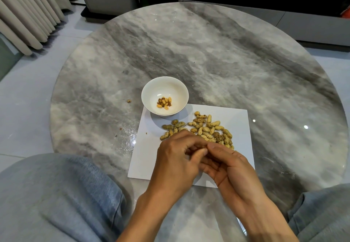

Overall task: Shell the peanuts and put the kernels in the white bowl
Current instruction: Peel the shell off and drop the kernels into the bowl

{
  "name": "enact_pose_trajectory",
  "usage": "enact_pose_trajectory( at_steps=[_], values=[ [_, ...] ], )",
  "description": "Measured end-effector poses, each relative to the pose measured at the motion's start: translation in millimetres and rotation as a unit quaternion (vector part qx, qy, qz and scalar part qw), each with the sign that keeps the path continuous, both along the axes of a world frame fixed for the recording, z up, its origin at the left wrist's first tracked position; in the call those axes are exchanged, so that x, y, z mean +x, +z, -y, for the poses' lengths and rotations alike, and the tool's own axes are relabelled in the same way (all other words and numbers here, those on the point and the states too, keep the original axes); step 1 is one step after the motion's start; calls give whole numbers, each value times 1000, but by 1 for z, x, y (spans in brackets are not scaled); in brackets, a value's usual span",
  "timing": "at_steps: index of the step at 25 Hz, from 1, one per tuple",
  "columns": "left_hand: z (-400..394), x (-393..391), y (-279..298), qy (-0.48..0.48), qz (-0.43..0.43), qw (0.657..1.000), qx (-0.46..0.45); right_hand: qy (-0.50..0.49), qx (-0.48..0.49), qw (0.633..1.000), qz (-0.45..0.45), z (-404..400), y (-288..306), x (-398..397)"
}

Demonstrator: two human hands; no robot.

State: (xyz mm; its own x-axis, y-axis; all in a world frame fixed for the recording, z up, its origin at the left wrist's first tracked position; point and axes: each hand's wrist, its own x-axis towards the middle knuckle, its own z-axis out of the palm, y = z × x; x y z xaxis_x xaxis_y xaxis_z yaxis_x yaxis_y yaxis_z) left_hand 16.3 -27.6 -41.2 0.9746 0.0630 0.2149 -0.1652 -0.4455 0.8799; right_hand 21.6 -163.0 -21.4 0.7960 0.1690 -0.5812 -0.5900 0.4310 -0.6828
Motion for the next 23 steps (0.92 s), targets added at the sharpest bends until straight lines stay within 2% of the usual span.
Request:
enact_pose_trajectory(
  at_steps=[4, 7, 13, 23],
  values=[
    [3, 0, 0, 8, -38, 999, -29, -25, -5, 1000, -6, -1, 0, 0],
    [3, -1, 0, 4, -44, 999, -28, -46, -51, 998, 5, -1, 0, -1],
    [5, -2, -1, -5, -54, 998, 12, -71, -135, 988, 35, -1, -1, -1],
    [5, -2, -3, 7, -47, 999, 17, -82, -118, 990, 10, 1, -2, 0]
  ],
)
